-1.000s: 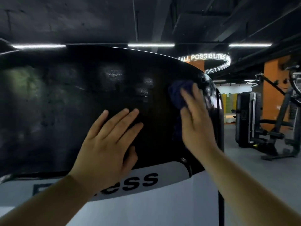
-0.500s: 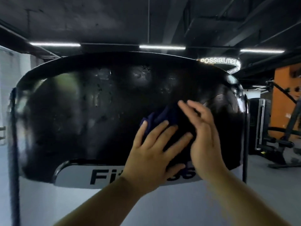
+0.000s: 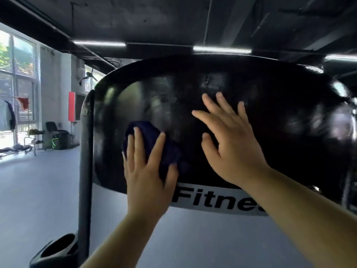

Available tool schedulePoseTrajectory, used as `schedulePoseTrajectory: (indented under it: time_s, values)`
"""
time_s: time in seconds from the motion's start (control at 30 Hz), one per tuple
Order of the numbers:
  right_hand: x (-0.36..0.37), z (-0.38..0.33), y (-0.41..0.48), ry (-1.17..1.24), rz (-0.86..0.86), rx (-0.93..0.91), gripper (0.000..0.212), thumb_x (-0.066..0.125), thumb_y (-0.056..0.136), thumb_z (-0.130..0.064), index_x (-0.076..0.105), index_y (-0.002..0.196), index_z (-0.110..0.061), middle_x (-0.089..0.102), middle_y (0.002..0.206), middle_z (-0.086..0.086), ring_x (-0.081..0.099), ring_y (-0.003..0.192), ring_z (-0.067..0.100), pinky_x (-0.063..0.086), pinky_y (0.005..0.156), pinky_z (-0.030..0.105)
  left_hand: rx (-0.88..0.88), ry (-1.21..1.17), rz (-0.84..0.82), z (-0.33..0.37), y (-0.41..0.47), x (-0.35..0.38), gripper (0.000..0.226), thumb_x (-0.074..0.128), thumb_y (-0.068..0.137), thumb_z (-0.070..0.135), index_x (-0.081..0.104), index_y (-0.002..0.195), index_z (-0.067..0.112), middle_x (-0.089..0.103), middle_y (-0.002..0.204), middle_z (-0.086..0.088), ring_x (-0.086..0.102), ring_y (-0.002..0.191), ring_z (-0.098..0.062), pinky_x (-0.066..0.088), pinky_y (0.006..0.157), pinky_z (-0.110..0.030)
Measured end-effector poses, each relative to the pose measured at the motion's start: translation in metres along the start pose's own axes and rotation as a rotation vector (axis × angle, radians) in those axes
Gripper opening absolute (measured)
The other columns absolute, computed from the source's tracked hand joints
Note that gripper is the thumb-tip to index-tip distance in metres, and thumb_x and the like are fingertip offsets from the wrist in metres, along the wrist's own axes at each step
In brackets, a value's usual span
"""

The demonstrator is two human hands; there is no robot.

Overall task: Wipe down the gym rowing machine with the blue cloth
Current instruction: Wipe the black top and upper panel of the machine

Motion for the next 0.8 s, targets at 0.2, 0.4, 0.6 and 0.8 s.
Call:
schedulePoseTrajectory:
  time_s: [0.2,0.4,0.6,0.8]
  values:
    - [0.039,-0.045,0.018,-0.086,-0.019,-0.090,0.046,0.036,0.096,-0.025,0.053,0.138,-0.022,0.029,0.160,-0.001,0.013,0.152,0.017,-0.008,0.122,0.048,0.351,0.097,-0.083,-0.007,-0.011,0.003,0.072,0.044,0.086,0.050,0.021,0.153,0.036,0.004,0.165,0.001,-0.001,0.152,-0.021,-0.002,0.122,-0.044]
    - [0.054,-0.061,0.020,-0.092,0.009,-0.074,0.047,0.039,0.092,-0.021,0.056,0.136,-0.021,0.029,0.160,0.000,0.013,0.152,0.018,-0.008,0.122,0.046,-0.256,-0.220,0.094,-0.107,0.069,-0.039,0.076,0.033,0.077,0.055,0.024,0.151,0.041,0.008,0.164,0.006,0.002,0.151,-0.014,0.008,0.123,-0.045]
    - [0.082,-0.084,-0.011,-0.152,-0.015,-0.112,0.050,0.044,0.089,-0.023,0.057,0.137,-0.021,0.033,0.159,0.000,0.019,0.151,0.020,-0.002,0.122,0.049,-0.194,-0.157,-0.042,-0.127,-0.109,-0.003,0.083,0.040,0.075,0.034,0.011,0.152,0.050,-0.006,0.163,0.018,-0.004,0.152,-0.015,0.012,0.117,-0.048]
    - [0.088,-0.089,-0.017,-0.182,-0.011,-0.035,0.053,0.047,0.088,-0.022,0.053,0.140,-0.021,0.029,0.160,-0.001,0.016,0.151,0.021,-0.005,0.121,0.048,-0.466,-0.317,0.178,-0.141,-0.049,-0.026,0.067,0.036,0.079,0.029,0.031,0.145,0.042,0.026,0.159,0.010,0.020,0.147,-0.010,0.021,0.121,-0.043]
Point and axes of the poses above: each hand's wrist, its own y-axis towards the middle knuckle, its own x-axis out of the palm, z = x × y, the point moved 9 cm from there along y, towards the middle knuckle
